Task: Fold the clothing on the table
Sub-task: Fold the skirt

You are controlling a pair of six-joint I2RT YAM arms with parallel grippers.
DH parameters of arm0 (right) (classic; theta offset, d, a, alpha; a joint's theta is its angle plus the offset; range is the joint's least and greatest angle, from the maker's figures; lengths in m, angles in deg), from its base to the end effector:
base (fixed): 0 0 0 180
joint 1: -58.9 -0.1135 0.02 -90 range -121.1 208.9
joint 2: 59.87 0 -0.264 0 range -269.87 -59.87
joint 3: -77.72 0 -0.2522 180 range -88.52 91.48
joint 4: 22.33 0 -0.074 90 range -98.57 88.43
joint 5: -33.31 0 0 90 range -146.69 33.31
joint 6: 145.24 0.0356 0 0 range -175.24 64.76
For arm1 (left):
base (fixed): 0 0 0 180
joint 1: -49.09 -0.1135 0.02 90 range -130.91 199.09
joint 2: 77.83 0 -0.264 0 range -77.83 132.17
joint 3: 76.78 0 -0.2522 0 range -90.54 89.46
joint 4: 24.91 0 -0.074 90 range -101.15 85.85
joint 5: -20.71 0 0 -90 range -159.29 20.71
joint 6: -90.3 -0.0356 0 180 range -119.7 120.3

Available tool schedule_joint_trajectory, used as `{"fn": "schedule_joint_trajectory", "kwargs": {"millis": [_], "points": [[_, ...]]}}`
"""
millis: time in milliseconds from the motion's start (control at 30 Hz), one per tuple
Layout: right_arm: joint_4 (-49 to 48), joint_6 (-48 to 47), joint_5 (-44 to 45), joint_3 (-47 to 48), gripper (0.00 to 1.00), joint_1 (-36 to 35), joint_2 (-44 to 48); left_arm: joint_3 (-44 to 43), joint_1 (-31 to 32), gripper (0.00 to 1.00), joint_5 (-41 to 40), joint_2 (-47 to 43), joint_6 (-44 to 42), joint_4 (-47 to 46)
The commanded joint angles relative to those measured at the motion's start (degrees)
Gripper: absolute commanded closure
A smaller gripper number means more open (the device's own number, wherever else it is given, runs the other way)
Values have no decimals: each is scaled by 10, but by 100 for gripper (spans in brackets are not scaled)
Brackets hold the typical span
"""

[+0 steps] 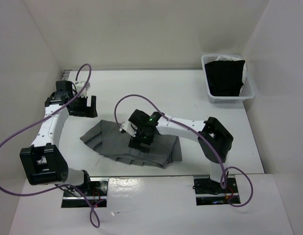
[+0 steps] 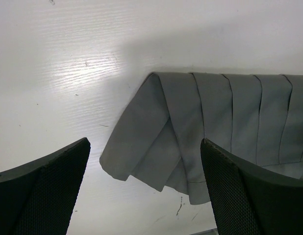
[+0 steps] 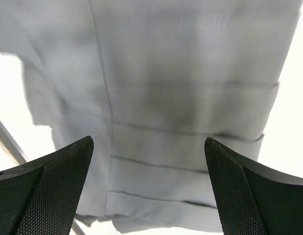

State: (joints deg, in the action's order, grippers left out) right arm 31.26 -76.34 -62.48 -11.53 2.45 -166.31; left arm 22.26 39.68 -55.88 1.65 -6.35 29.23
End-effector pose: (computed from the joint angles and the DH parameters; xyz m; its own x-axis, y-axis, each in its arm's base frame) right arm 0.2049 0.3155 0.1962 -0.1767 -0.9145 -0.3640 -0.9781 0.2046 -0.0393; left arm 0.2873 0.0392 0.2932 -0.7814 -0.0153 -0.6238 0.0707 0.9911 -0.1129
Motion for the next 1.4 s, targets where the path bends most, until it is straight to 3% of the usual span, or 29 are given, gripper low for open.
{"fn": "schedule_joint_trajectory", "kwargs": {"millis": [0,200,1033,1367], "points": [[-20,18,0,66,2,-9,-6,5,-3,1,0,-16,18,-21],[-20,19,0,89,2,-14,-18,5,-3,1,-6,-16,18,-21],[-92,-30,-32,-28,2,-2,-146,10,-3,1,-11,-16,18,-21],[-78,-87,9,-18,2,9,-110,10,-3,1,-16,-16,18,-21]]}}
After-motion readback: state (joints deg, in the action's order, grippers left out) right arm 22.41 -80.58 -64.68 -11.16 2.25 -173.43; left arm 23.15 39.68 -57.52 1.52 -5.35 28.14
